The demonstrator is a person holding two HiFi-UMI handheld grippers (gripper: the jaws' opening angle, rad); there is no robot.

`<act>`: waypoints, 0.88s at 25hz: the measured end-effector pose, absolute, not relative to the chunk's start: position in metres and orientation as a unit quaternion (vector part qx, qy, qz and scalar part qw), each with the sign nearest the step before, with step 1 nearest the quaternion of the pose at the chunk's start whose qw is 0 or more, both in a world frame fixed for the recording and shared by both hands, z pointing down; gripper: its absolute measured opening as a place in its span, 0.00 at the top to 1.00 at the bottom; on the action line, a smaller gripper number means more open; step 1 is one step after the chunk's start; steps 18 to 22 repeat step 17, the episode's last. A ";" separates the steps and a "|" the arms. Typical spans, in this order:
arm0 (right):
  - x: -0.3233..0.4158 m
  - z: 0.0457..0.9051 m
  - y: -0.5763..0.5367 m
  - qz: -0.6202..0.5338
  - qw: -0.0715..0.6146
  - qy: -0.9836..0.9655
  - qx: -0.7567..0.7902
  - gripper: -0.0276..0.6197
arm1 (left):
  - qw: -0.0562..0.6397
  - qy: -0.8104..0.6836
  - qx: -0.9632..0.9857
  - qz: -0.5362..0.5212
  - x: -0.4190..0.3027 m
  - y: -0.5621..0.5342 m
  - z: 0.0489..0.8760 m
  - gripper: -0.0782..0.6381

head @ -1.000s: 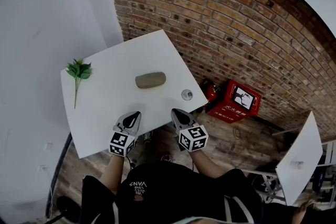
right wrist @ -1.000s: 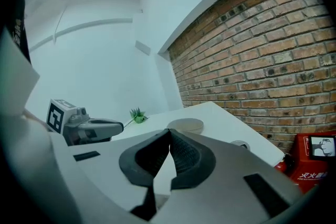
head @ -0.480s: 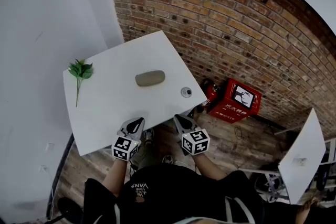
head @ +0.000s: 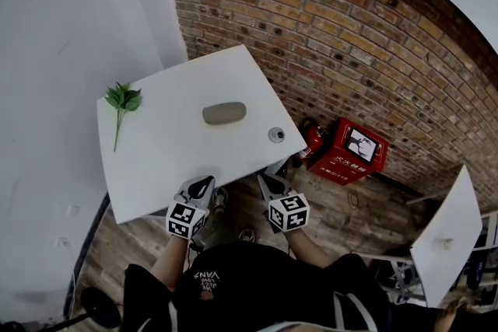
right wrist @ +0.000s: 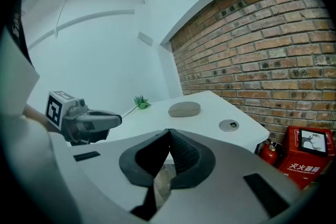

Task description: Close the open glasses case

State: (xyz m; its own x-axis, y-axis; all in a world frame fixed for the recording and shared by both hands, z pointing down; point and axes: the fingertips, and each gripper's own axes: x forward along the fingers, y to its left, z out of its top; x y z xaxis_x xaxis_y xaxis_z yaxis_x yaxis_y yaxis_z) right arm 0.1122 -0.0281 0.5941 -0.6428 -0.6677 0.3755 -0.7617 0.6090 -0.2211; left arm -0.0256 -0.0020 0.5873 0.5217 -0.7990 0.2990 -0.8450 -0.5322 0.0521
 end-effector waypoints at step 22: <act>0.119 0.592 -0.041 0.186 0.128 -0.885 0.408 0.96 | 0.095 -0.466 0.868 0.140 -0.018 -0.010 0.589 0.88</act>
